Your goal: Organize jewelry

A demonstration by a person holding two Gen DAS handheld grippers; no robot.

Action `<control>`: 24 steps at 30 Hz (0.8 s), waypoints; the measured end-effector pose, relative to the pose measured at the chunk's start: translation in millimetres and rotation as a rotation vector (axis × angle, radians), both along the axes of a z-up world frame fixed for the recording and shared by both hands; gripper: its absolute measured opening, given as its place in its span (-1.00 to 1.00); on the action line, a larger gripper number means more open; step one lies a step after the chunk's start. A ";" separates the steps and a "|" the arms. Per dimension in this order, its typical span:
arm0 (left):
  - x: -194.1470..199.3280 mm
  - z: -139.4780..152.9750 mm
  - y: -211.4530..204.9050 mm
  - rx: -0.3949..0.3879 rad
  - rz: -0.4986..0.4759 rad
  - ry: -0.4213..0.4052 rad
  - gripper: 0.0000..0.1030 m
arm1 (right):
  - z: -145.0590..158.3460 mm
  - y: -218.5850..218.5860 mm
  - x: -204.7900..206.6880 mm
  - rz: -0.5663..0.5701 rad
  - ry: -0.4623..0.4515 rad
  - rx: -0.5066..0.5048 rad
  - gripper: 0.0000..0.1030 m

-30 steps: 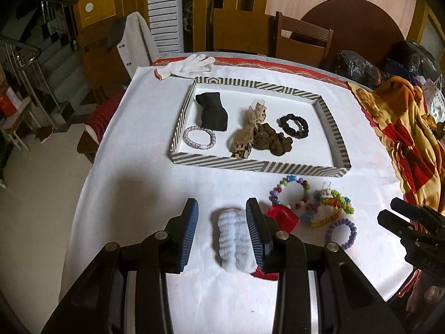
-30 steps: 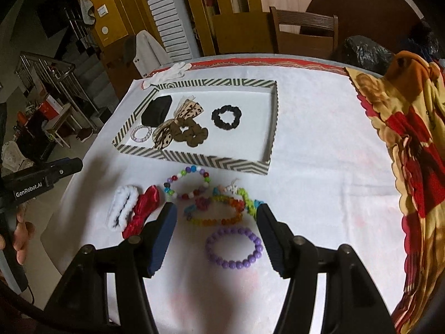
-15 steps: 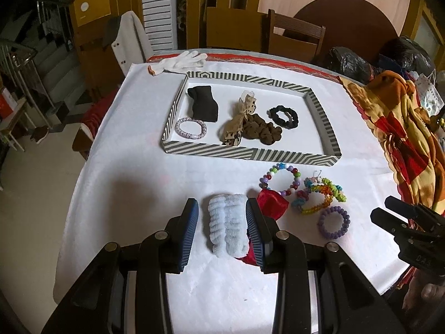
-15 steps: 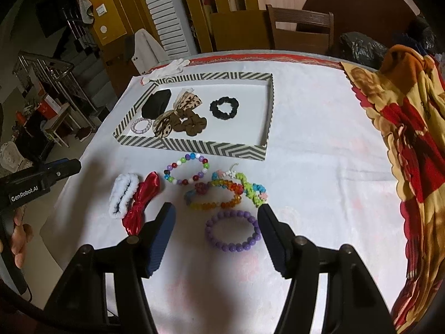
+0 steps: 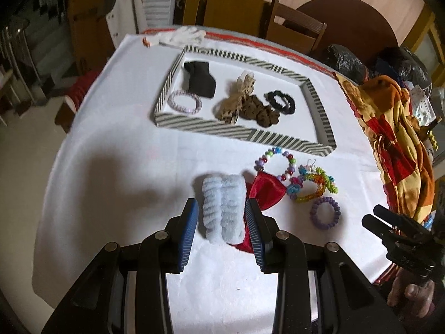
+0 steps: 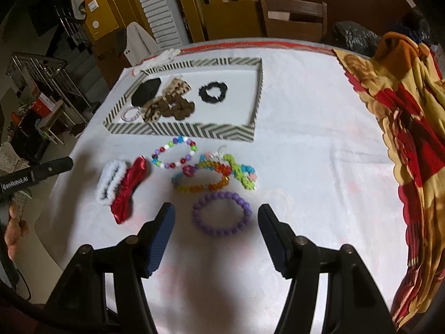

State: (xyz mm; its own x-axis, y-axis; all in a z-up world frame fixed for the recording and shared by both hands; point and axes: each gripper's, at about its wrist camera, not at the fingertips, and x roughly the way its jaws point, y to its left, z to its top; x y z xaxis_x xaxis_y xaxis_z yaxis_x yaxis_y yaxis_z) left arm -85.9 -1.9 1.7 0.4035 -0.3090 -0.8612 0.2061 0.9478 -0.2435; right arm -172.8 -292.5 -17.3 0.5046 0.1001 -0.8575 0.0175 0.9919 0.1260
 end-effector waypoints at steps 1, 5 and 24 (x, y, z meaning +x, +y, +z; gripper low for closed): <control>0.4 -2.0 0.3 -0.003 -0.004 0.008 -0.48 | -3.4 -1.9 -0.6 -0.005 0.009 0.002 0.28; 3.0 -12.5 2.0 -0.053 -0.022 0.064 -0.48 | -18.6 -7.2 -1.5 -0.022 0.046 0.012 0.30; 29.1 -59.1 -18.0 -0.126 -0.035 0.193 -0.48 | -52.0 -7.5 17.8 -0.040 0.116 -0.010 0.30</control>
